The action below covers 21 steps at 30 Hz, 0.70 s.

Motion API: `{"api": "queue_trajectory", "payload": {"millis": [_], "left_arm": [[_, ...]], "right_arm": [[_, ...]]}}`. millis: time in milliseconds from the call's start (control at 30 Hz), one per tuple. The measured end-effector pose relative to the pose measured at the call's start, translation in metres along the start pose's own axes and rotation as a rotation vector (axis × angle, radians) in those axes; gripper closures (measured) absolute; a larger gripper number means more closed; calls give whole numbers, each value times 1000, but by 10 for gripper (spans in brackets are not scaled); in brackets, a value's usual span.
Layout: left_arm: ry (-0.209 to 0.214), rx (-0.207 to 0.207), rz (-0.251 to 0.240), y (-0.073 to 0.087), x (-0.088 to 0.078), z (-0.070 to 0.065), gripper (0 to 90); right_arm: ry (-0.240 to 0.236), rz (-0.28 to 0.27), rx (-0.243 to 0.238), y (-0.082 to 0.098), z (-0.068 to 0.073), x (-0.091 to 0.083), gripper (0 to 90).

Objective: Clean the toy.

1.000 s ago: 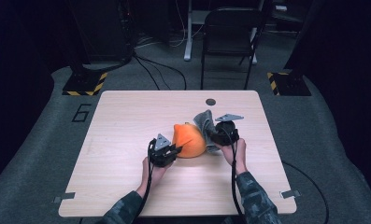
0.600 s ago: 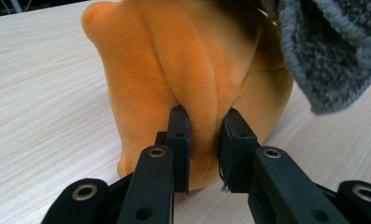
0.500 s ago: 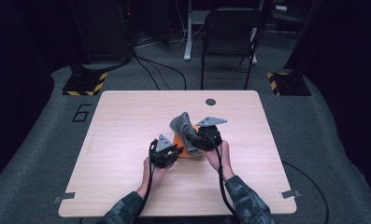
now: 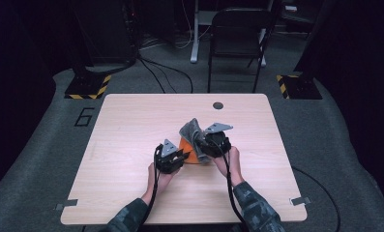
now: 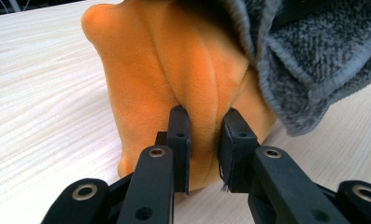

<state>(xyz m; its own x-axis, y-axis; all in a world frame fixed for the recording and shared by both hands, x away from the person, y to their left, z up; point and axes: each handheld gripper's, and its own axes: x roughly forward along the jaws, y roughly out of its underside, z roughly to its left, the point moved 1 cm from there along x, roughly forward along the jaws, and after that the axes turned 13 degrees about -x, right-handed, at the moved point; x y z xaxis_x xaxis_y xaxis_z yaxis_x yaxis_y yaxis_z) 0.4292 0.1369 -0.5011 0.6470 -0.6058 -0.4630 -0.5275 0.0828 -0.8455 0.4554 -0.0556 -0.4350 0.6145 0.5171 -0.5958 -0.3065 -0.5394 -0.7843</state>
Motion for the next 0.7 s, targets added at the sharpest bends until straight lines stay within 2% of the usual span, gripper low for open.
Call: {"api": "queue_trajectory", "payload": {"millis": [400,500,633,700], "left_arm": [[2,-4,-2,0,0,1,758],[3,-6,-1,0,0,1,758],[7,0,10,0,0,3,758],[5,-8,1,0,0,2,757]], "right_arm": [[13,47,70,17,-28,-3,712],[19,72,120,28,-40,0,712],[40,109,130,37,-49,3,714],[29,134,175,49,-55,10,715]]}}
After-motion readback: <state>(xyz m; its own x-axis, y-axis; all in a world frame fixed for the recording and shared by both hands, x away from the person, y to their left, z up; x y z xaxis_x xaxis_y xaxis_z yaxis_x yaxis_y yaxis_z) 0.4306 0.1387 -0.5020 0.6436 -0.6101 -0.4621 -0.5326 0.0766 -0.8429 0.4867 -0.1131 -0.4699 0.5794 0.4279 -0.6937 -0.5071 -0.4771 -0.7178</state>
